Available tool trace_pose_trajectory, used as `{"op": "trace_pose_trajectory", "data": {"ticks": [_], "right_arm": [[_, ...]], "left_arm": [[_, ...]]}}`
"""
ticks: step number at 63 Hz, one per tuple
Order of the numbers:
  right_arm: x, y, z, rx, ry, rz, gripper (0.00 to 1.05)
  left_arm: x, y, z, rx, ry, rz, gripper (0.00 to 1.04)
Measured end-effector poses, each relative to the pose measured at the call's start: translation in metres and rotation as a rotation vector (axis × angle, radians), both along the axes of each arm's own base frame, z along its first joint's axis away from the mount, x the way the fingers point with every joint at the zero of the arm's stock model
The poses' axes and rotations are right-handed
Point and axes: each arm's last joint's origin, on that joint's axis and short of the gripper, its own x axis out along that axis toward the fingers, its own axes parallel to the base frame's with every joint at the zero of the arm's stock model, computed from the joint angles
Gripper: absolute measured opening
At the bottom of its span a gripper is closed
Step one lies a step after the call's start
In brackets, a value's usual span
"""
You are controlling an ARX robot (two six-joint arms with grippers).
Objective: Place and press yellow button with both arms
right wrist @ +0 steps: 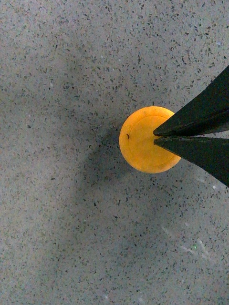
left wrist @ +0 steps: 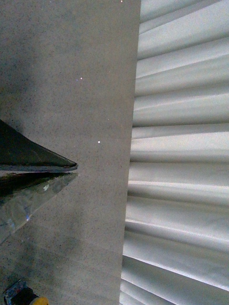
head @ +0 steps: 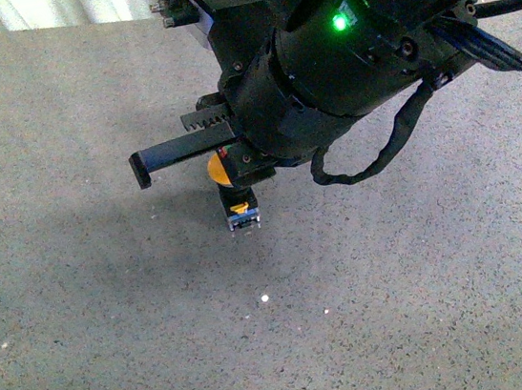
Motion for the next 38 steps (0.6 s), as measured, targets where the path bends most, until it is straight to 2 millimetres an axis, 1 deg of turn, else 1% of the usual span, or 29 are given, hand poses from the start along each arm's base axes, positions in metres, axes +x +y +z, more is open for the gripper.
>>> {"op": "trace_pose_trajectory", "data": {"ticks": [25, 33, 38], "right_arm": [[0.0073, -0.0041, -0.0032, 0.046, 0.062, -0.044, 0.01], [0.0078, -0.0050, -0.0032, 0.049, 0.062, -0.048, 0.01], [0.0103, -0.0053, 0.0003, 0.066, 0.020, -0.056, 0.01]], "left_arm": [[0.0000, 0.0000, 0.0000, 0.000, 0.000, 0.000, 0.02], [0.0000, 0.0000, 0.0000, 0.000, 0.000, 0.000, 0.02], [0.0000, 0.0000, 0.0000, 0.000, 0.000, 0.000, 0.02]]}}
